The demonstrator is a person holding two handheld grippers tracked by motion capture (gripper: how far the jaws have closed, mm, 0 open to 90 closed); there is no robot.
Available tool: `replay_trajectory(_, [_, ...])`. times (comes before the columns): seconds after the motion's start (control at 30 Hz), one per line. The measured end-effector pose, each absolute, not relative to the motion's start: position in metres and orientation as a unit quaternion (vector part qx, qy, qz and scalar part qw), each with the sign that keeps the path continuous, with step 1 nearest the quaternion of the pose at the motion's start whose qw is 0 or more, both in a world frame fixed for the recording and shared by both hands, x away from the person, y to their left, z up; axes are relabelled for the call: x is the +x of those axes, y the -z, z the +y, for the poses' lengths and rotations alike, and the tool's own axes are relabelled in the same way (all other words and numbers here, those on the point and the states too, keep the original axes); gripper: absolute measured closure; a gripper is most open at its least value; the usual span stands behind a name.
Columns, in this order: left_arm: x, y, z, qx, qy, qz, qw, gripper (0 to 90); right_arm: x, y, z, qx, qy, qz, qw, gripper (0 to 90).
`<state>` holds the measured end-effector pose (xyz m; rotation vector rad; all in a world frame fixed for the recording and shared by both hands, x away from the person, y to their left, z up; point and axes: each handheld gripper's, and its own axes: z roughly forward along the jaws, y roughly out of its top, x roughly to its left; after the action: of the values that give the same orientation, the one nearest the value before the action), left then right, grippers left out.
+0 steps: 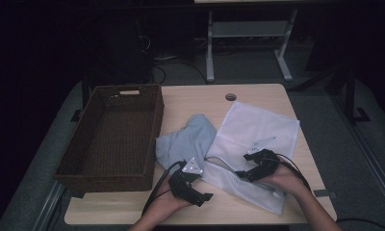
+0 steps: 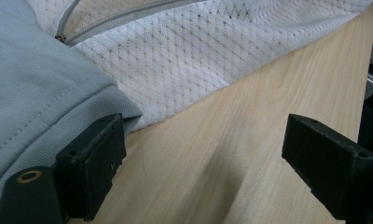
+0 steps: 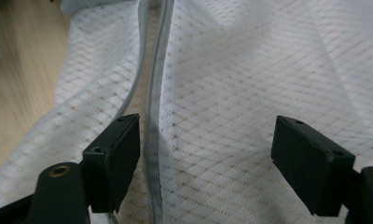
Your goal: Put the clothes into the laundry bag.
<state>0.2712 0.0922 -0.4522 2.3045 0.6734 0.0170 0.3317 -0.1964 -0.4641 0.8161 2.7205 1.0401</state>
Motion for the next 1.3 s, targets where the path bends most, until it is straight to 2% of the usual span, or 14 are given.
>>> replay_trajectory(0.23, [0.272,0.453,0.092,0.894,-0.005,0.264,0.363,12.8,0.33,0.468,-0.193,0.262,-0.33,0.905,0.064,22.7])
replay_trajectory(0.37, [0.272,0.453,0.092,0.894,-0.005,0.263,0.362,12.8,0.33,0.468,-0.193,0.265,-0.329,0.903,0.074,28.0])
replay_trajectory(0.63, [0.272,0.453,0.092,0.894,-0.005,0.263,0.362,12.8,0.331,0.467,-0.198,0.279,-0.332,0.897,0.083,42.3])
replay_trajectory(0.67, [0.272,0.453,0.092,0.894,-0.005,0.263,0.362,12.8,0.332,0.466,-0.2,0.283,-0.334,0.895,0.086,47.9])
replay_trajectory(0.83, [0.272,0.454,0.092,0.895,-0.005,0.263,0.36,12.9,0.333,0.465,-0.203,0.287,-0.333,0.893,0.092,64.5])
replay_trajectory(1.03, [0.271,0.454,0.092,0.895,-0.005,0.263,0.36,12.9,0.332,0.464,-0.202,0.286,-0.331,0.894,0.097,81.6])
replay_trajectory(1.1, [0.271,0.454,0.092,0.895,-0.005,0.263,0.36,12.9,0.332,0.463,-0.202,0.283,-0.334,0.894,0.099,85.1])
replay_trajectory(1.3, [0.271,0.453,0.092,0.895,-0.006,0.262,0.361,12.9,0.332,0.457,-0.205,0.293,-0.346,0.886,0.094,86.7])
